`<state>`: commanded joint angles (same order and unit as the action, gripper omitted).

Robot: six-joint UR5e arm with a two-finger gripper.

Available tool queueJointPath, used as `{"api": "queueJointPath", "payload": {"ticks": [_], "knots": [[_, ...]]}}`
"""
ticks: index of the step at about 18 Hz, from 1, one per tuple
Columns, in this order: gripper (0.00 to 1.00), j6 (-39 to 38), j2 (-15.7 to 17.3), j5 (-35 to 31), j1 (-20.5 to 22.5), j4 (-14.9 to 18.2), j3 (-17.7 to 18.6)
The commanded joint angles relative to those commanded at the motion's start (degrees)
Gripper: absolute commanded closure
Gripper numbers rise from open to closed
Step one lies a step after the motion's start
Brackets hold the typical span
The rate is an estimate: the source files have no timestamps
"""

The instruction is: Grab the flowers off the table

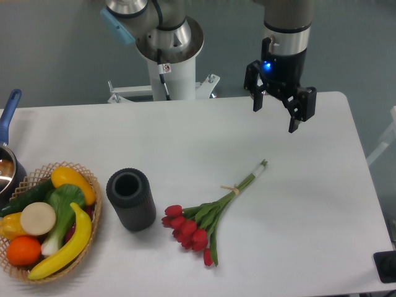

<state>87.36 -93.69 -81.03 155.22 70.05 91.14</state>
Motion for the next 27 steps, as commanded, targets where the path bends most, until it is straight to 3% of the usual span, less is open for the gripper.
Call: {"api": "queueJointPath", "payload": {"ticks": [13, 18, 22, 27], "knots": [[0.00, -0.5, 0.0, 5.8, 1.4, -1.0, 1.8], [0.00, -6.8, -0.1, 7.3, 1.5, -2.2, 3.1], [0.00, -9.0, -0.4, 9.1, 0.7, -3.2, 6.2], [0.00, -14.1, -2.5, 10.1, -1.3, -4.4, 7.4]]}}
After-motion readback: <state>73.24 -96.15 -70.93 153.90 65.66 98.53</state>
